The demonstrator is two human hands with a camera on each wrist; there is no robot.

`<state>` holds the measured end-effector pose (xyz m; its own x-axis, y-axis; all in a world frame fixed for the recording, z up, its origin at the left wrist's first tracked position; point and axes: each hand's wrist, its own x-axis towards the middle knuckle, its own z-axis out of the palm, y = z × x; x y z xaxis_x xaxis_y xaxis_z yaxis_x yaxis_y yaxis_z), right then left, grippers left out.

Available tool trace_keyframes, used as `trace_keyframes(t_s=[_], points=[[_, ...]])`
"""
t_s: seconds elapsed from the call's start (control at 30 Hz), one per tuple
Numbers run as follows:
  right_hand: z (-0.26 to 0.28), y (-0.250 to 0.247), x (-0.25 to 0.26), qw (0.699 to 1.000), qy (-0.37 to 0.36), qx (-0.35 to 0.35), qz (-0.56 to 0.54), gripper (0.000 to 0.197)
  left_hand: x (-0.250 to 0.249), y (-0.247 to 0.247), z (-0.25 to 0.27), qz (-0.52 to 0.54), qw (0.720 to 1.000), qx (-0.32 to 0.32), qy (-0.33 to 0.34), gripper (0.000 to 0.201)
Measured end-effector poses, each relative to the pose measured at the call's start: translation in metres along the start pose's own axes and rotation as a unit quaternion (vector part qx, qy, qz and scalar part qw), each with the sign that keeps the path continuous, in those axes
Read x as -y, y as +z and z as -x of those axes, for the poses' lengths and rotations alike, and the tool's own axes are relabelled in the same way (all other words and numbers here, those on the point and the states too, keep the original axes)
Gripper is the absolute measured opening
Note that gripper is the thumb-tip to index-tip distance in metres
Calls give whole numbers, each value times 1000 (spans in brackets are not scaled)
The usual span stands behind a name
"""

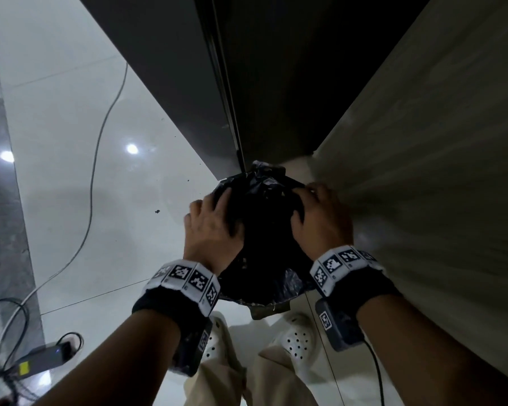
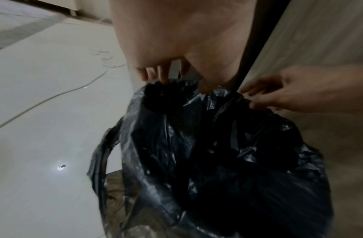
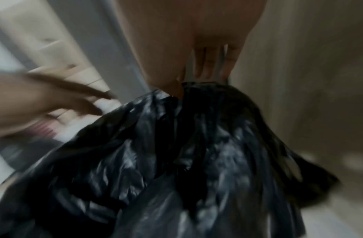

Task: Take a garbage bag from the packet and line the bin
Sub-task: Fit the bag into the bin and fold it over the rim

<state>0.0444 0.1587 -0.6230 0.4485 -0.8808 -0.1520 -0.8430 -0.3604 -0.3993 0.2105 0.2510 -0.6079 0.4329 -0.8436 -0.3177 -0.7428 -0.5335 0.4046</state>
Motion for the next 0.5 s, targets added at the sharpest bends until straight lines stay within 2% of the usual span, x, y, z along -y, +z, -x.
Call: trace_keyframes(t_s=[0.07, 0.17, 0.27, 0.4, 0.5], points=[[8, -2, -8, 994, 89, -18, -57, 44, 6, -7, 4, 25, 998, -15, -56, 68], [13, -1, -19, 964, 224, 61, -128, 46, 21, -5, 4, 90, 987, 26, -127, 62], [16, -1, -21, 955, 246, 68, -152, 39, 28, -5, 2, 142, 982, 55, -114, 46], [16, -9, -16, 954, 250, 73, -145, 38, 28, -13, 0, 141, 979, 87, -120, 40], [15, -26, -11, 949, 259, 113, -143, 37, 29, -20, 0, 137, 979, 100, -111, 39]])
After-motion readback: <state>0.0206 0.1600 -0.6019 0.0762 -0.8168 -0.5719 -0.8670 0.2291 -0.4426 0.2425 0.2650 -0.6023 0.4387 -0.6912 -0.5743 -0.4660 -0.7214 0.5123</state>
